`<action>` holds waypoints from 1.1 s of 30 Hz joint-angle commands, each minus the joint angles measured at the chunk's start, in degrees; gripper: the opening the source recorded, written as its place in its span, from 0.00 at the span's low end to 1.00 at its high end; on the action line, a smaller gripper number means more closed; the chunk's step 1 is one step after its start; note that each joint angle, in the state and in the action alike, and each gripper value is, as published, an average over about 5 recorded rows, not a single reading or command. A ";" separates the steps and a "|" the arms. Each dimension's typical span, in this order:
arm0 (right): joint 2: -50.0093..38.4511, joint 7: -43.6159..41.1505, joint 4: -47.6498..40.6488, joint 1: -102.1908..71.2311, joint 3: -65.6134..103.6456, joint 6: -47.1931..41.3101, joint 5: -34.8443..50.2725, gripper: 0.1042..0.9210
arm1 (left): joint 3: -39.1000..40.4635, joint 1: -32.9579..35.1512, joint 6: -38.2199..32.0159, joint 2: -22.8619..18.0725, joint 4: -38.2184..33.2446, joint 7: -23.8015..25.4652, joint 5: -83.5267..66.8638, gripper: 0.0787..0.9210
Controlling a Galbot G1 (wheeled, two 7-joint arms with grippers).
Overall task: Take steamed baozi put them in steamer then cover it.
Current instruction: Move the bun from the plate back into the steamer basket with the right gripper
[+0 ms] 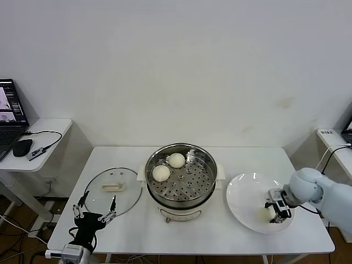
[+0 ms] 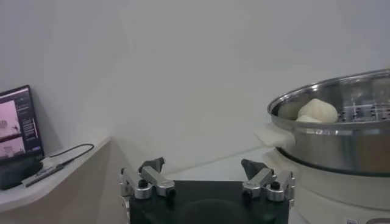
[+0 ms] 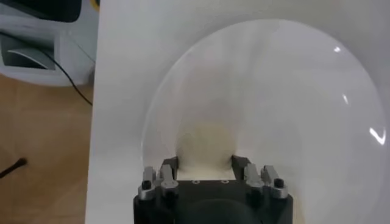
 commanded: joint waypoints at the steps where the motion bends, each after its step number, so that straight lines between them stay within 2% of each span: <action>1: -0.84 -1.39 0.99 11.67 -3.25 -0.32 4.11 0.56 | 0.06 -0.08 0.01 0.09 -0.05 0.02 -0.05 0.88; 11: 0.68 -2.12 1.34 30.19 -10.76 -1.05 10.37 0.56 | 0.42 -0.54 0.03 0.69 -0.54 0.04 -0.25 0.88; 20: 12.07 0.15 -1.15 49.77 -23.92 -1.67 17.12 0.57 | 0.65 -0.90 0.22 1.25 -0.76 0.04 -0.56 0.88; 27: 22.68 3.17 -2.03 51.99 -27.75 -1.45 20.90 0.57 | -0.08 -0.57 0.21 1.29 -0.47 0.03 -1.36 0.88; 33: 28.35 7.73 -0.78 47.39 -29.89 2.82 27.23 0.57 | -0.75 -0.33 0.22 1.03 -0.79 0.03 -1.43 0.88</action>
